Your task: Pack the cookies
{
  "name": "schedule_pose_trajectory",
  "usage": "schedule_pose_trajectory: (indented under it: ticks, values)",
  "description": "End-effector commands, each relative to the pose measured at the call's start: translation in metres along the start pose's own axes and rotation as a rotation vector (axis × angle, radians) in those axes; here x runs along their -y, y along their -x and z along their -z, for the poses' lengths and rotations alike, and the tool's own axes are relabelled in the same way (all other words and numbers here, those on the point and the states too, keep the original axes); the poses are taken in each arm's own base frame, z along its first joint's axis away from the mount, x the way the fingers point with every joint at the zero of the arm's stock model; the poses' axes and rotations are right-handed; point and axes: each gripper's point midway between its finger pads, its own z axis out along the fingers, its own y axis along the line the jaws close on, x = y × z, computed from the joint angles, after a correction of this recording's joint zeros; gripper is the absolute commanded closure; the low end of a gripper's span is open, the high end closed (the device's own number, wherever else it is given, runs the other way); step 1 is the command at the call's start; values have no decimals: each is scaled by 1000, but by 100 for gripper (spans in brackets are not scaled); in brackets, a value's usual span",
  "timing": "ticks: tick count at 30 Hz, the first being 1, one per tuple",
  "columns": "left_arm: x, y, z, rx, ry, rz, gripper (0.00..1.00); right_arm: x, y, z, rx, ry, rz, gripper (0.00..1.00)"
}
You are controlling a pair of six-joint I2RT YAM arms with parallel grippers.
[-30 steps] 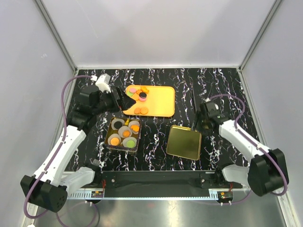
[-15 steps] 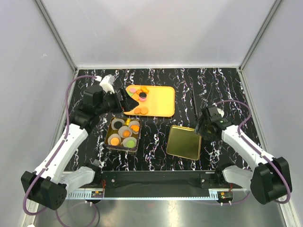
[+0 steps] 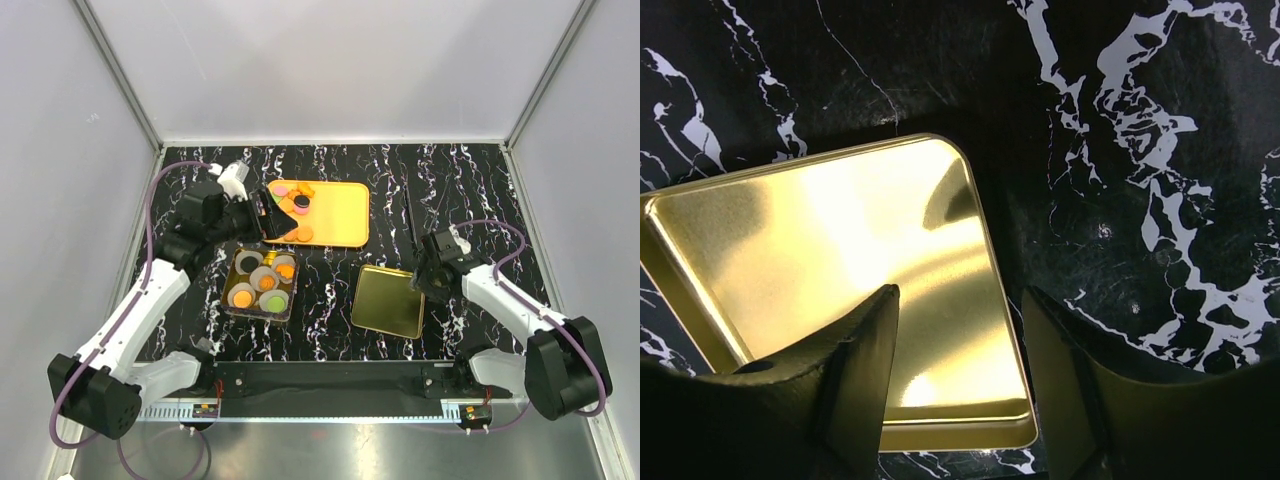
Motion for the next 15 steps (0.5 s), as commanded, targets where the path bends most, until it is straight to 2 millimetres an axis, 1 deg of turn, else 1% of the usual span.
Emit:
schedule_pose_trajectory:
  ticks: [1,2,3,4,5,8,11,12,14,15]
  values:
    - [11,7,-1,24,-49,-17,1,-2,3,-12,30,0,-32,41]
    - [10,6,-2,20,-47,-18,1,0,-1,-16,20,-3,-35,44]
    - [10,6,-2,18,-47,-18,1,-2,-3,-17,15,9,-42,45]
    - [10,5,-3,15,-46,-20,1,-4,-2,-20,23,22,-52,45]
    - [10,4,-5,10,-43,-20,1,-2,-5,-23,17,18,-48,46]
    - [9,1,-7,0,-37,-25,1,-4,-7,-27,15,32,-49,49]
    - [7,-3,-12,-15,-25,-22,1,-10,-5,-29,19,61,-41,65]
    - [6,-7,-16,-32,-22,-15,1,-13,-4,-28,20,73,-38,76]
    - [8,-16,-22,-58,-24,-9,1,-22,-1,-26,19,109,-32,86]
    - [7,-21,-27,-79,-22,-5,1,-25,0,-25,18,123,-28,96]
